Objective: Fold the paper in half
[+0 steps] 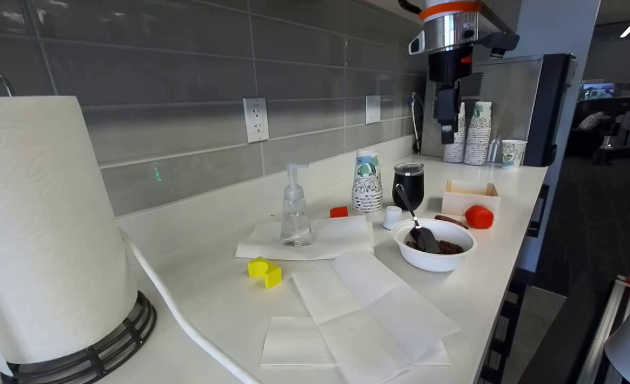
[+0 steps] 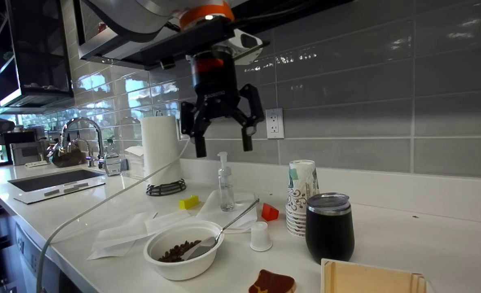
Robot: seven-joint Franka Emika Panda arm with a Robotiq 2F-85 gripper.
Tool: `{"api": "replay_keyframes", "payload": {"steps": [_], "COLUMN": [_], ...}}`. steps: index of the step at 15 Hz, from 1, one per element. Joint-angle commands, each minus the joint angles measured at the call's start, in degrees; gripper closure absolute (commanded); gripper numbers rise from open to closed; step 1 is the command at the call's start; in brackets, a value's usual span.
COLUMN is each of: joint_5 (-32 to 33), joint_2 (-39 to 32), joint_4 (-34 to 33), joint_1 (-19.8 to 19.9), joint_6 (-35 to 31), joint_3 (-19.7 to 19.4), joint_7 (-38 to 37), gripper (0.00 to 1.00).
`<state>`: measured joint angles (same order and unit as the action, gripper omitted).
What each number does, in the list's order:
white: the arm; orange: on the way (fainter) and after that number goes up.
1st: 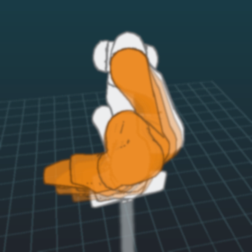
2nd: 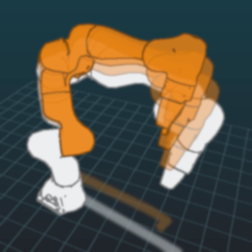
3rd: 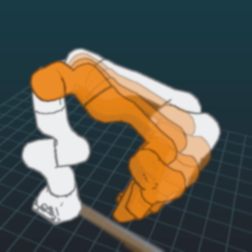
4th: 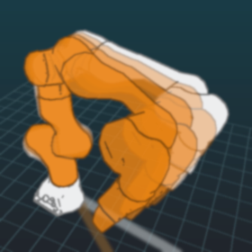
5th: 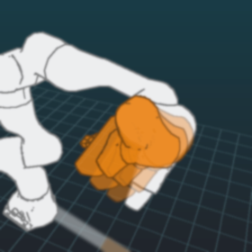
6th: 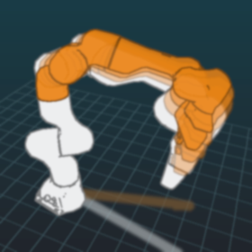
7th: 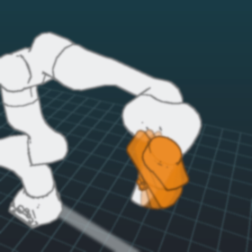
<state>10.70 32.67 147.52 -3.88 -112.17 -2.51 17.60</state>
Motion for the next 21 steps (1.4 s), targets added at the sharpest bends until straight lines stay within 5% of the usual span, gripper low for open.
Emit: {"api": "replay_keyframes", "payload": {"steps": [1,12,21], "joint_5": [-3.6,-11.0,-26.4], "joint_2": [2.6,-4.7,-17.1], "joint_4": [2.8,3.1,0.3], "joint_1": [-5.7,-21.5,-19.2], "joint_6": [1.8,-4.5,-8.1], "joint_3": [2.1,8.2,7.4], "joint_7": [5.2,17.2,16.0], "gripper": [0.0,0.0,0.0]}}
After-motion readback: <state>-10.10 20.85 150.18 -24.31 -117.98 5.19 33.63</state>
